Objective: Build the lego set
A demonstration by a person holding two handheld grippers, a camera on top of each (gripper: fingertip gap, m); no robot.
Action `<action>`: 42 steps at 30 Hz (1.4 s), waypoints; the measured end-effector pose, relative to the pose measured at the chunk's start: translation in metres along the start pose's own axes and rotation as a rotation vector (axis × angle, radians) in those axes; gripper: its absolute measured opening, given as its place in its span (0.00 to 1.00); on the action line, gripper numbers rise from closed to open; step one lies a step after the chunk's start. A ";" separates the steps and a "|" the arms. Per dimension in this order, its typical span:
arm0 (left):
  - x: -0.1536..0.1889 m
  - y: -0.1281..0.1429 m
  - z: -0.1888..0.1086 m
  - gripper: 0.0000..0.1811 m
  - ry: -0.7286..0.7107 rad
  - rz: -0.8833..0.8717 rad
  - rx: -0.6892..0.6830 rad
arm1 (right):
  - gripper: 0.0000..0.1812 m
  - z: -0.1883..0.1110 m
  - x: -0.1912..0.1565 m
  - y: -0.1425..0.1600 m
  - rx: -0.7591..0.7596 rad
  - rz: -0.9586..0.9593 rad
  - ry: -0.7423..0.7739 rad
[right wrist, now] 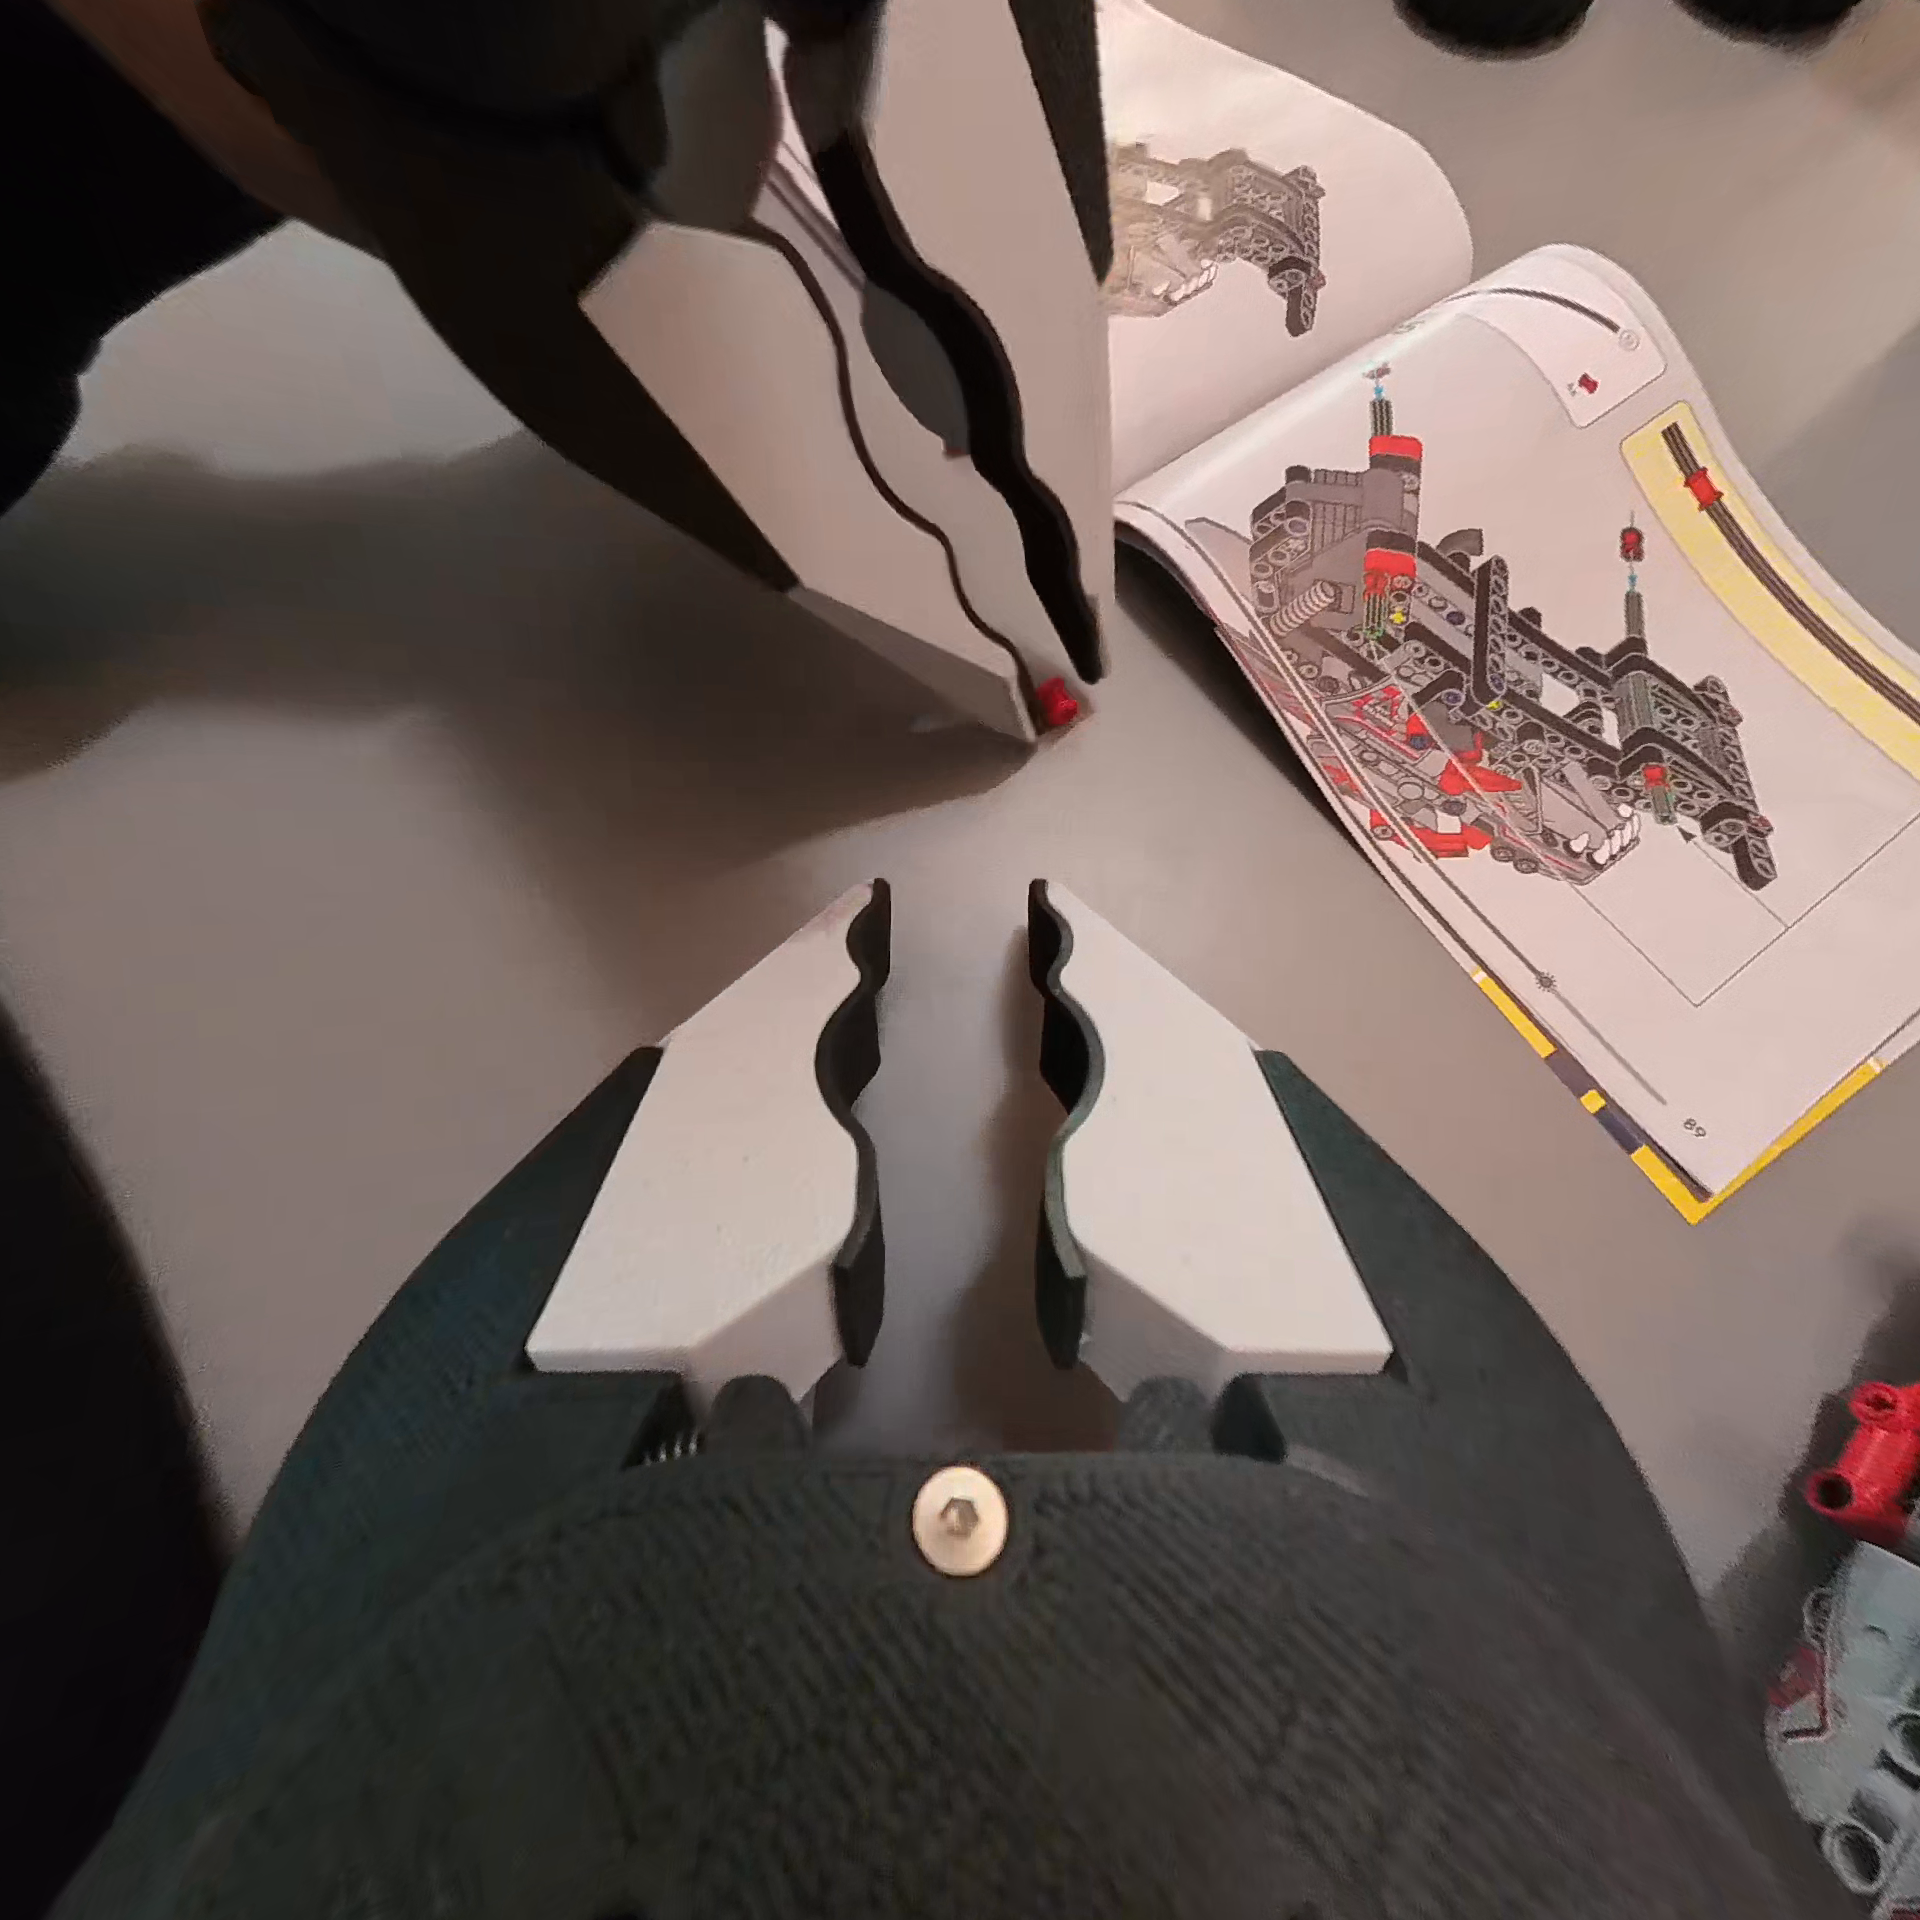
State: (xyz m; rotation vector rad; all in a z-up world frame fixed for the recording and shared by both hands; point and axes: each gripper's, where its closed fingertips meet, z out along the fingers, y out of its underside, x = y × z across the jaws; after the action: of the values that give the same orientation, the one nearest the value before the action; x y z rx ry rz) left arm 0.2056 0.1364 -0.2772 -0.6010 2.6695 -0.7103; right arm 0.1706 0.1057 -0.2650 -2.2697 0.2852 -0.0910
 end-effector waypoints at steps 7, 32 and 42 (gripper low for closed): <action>-0.003 -0.001 -0.001 0.02 0.017 -0.055 0.063 | 0.14 -0.006 0.006 -0.006 0.073 0.104 -0.043; 0.032 -0.094 -0.164 0.02 0.197 -0.067 1.347 | 0.06 -0.102 -0.035 -0.132 0.852 0.975 -1.089; 0.031 -0.086 -0.147 0.02 -0.042 0.142 1.058 | 0.04 -0.090 -0.031 -0.121 0.786 0.811 -0.782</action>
State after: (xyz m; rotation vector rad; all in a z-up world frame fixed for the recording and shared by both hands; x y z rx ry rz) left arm 0.1471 0.1122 -0.1157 -0.1176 1.8504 -1.7976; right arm 0.1476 0.1234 -0.1139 -1.1545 0.5861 0.9154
